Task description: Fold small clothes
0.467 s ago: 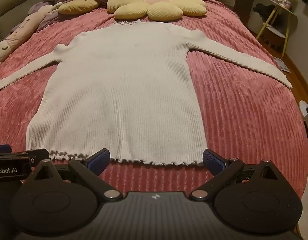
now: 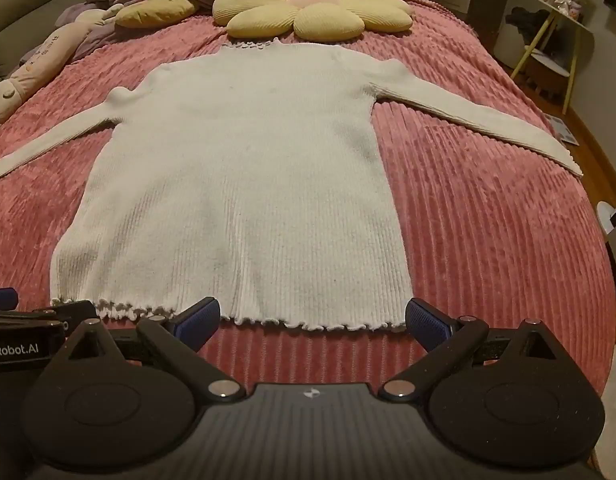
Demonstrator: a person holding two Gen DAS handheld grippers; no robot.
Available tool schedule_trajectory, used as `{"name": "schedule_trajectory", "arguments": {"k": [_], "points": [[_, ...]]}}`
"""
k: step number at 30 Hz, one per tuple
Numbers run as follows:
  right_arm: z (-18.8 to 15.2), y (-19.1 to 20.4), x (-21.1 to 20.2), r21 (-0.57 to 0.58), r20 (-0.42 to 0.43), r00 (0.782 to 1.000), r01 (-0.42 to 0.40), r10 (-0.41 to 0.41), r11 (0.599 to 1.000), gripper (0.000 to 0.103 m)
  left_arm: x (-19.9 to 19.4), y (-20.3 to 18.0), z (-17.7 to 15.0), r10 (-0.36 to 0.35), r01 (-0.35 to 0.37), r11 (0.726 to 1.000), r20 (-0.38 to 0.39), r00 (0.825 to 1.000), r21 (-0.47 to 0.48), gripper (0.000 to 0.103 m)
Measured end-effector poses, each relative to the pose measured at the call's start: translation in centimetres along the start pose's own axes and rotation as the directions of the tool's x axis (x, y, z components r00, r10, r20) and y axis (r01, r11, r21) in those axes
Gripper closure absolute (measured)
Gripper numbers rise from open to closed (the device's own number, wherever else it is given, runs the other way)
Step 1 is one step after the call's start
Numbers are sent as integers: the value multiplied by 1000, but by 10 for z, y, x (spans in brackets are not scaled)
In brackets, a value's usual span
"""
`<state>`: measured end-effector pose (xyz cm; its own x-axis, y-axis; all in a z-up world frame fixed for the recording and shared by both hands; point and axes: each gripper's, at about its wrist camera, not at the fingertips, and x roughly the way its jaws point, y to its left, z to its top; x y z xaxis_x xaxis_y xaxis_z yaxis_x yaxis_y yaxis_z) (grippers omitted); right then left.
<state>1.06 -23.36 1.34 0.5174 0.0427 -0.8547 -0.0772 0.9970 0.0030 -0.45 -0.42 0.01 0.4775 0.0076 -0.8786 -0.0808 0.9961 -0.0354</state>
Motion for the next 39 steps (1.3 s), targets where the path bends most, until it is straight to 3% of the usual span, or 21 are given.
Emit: {"name": "schedule_trajectory", "arguments": {"k": [39], "points": [[-2,0,-2,-1,24,1000,7,-6,1000,4,9,-5,-7,-13,13,1000,-20,1000,0,0]]}}
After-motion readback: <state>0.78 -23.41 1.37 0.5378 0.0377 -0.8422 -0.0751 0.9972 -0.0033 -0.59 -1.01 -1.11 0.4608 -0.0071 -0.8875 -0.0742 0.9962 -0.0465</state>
